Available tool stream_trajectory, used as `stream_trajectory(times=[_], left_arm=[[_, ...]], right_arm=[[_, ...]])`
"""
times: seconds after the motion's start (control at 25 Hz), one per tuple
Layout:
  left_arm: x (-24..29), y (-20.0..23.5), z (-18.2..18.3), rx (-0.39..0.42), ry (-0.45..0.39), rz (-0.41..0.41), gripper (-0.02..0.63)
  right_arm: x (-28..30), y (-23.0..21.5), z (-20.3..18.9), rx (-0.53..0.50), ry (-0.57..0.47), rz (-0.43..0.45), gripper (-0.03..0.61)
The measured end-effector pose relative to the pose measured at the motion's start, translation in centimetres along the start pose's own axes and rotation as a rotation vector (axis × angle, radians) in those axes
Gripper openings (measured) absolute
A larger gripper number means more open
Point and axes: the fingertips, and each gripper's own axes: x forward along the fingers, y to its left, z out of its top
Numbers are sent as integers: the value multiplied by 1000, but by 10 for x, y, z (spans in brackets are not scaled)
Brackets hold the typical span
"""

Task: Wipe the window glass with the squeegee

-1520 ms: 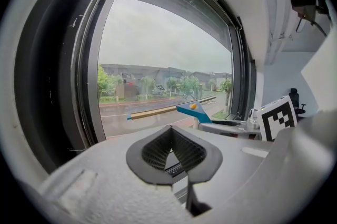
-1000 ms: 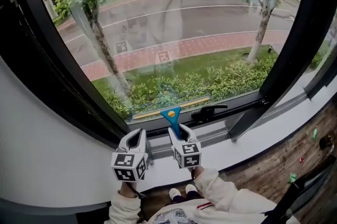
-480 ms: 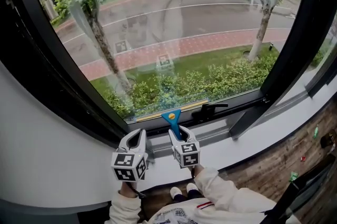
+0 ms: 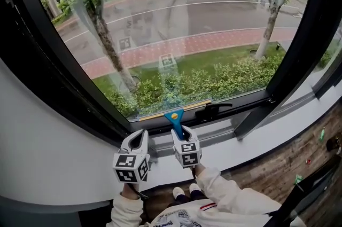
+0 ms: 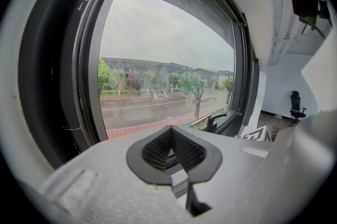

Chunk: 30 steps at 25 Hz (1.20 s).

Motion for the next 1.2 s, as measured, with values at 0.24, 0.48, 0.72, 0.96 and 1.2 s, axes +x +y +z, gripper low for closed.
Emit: stream_trajectory(times=[0.24, 0.48, 0.72, 0.96, 1.2], left_arm=[[-9, -1, -4, -16, 4, 33, 2], [-18, -6, -8, -28, 2, 78, 2], [-25, -17, -23, -62, 5, 113, 2], [-32, -32, -41, -98, 14, 123, 2], [-43, -44, -42, -92, -11, 116, 2]], right_arm=[[4, -4, -12, -68, 60, -39, 147], [-6, 0, -3, -3, 23, 22, 149], [-33, -3, 25, 52, -63, 38, 147], [-61, -8, 49, 5, -136, 43, 146], [-101, -6, 73, -12, -210, 56, 146]])
